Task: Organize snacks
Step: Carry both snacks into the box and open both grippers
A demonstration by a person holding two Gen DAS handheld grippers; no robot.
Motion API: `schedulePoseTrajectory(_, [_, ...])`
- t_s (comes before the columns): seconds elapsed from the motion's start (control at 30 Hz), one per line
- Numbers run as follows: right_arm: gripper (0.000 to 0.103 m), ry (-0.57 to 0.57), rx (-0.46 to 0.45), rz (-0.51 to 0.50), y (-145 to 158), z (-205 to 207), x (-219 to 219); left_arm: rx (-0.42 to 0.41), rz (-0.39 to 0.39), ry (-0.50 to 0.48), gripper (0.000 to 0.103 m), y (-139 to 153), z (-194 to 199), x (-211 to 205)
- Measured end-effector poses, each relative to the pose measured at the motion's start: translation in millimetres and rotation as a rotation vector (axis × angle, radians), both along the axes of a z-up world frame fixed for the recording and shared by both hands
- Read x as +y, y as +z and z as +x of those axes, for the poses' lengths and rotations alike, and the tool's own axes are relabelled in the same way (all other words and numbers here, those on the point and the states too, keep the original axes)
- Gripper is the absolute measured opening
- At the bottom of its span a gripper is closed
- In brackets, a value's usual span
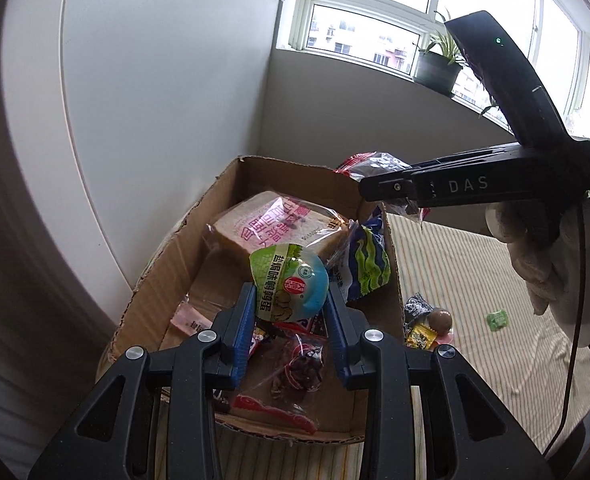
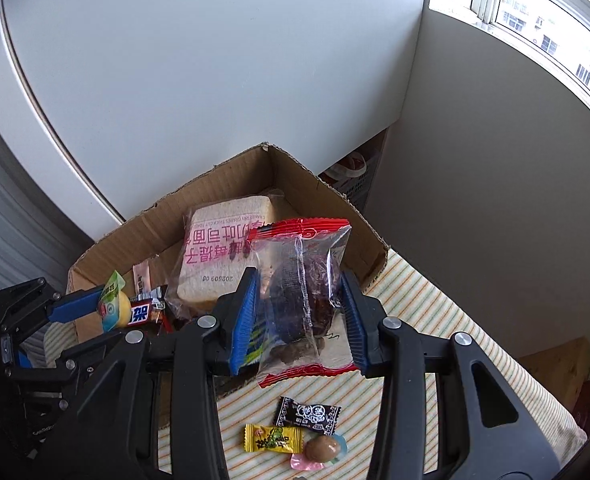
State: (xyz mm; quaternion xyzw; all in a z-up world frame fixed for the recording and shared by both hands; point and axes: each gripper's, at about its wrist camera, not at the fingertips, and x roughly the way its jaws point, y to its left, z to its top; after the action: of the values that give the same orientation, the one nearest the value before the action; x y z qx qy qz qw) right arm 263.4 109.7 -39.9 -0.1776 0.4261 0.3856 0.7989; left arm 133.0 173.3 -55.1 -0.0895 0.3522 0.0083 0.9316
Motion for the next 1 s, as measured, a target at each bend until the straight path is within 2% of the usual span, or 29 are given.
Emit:
schedulePoseTrajectory(0.33, [0.044, 0.018, -0.005, -0.029, -12, 11, 30, 0.019, 0.006, 0.005, 0.032, -5, 6, 4])
schedulePoseTrajectory(0.43, [0.055, 0.010, -0.019, -0.030, -12, 11, 32, 0.024, 0.011, 0.015, 0.039, -7, 8, 5])
schedulePoseTrajectory(0.5, [0.071, 0.002, -0.032, -0.023, -10, 10, 32, 0.026, 0.017, 0.024, 0.042, -7, 8, 5])
schedulePoseTrajectory(0.53, [0.072, 0.001, -0.037, -0.019, -9, 9, 31, 0.024, 0.014, 0.024, 0.042, -6, 8, 6])
schedulePoseTrajectory(0.63, [0.072, -0.006, -0.029, -0.012, -6, 10, 26, 0.022, 0.016, 0.023, 0.046, -5, 7, 5])
schedulePoseTrajectory(1.0, [0.073, -0.048, -0.031, -0.011, 8, 7, -9, 0.001, 0.022, 0.002, 0.046, 3, 5, -7])
